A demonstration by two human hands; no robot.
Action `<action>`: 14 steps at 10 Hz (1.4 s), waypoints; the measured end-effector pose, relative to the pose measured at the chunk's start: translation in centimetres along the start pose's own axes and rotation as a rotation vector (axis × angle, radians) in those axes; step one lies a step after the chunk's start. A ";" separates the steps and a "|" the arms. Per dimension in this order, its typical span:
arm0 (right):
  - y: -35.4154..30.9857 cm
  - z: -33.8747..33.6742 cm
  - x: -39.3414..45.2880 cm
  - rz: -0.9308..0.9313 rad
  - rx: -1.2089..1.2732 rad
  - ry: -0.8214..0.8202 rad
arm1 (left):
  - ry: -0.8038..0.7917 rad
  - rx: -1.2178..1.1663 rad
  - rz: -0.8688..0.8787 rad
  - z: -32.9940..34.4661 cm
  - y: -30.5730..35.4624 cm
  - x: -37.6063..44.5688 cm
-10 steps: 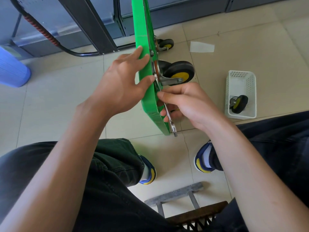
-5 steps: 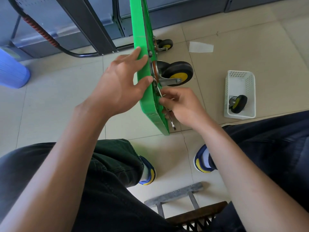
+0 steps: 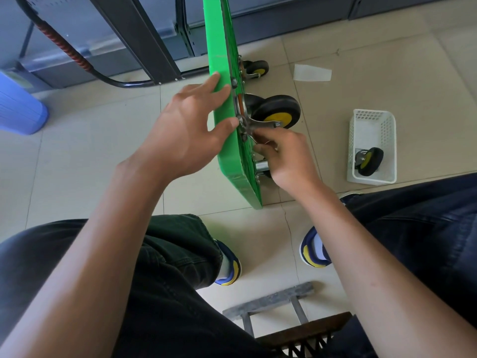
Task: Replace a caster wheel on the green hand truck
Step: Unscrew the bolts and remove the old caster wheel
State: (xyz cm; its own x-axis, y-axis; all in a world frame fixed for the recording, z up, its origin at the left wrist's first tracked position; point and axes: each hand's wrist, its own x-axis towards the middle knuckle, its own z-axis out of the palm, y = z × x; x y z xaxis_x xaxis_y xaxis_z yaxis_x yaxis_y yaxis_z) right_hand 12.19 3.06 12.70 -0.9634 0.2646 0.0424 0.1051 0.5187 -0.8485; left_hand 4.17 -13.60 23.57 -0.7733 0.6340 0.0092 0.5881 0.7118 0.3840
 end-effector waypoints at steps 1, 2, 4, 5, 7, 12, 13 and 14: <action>0.3 -0.8 -0.7 0.069 0.073 -0.043 | 0.008 -0.003 0.002 0.0 0.0 0.0; 1.3 -1.2 -1.5 0.231 0.221 -0.099 | 0.005 0.000 0.009 0.0 0.0 0.0; -0.1 -1.9 -2.2 0.411 0.554 -0.253 | 0.005 -0.004 -0.001 -0.1 0.1 -0.1; -1.4 -2.2 -2.4 0.447 0.686 -0.312 | 0.008 -0.004 0.003 0.0 0.1 -0.1; -3.2 -3.2 -2.4 0.506 0.844 -0.329 | 0.004 -0.010 0.002 -0.1 0.2 -0.1; -4.7 -4.2 -1.4 0.509 0.836 -0.325 | 0.006 -0.015 -0.007 -0.1 0.3 0.0; -4.9 -4.2 -1.1 0.503 0.813 -0.320 | 0.005 -0.011 -0.012 -0.1 0.3 0.0; -5.3 -4.2 -0.7 0.499 0.789 -0.324 | 0.003 -0.011 -0.009 -0.1 0.3 0.0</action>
State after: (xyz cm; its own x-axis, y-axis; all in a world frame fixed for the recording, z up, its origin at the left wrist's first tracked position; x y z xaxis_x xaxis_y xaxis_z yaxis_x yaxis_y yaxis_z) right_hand 13.40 3.59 19.37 -0.8865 0.0090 -0.4627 0.4368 -0.3138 -0.8430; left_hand 4.31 -13.42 23.83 -0.7794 0.6264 0.0086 0.5784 0.7142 0.3942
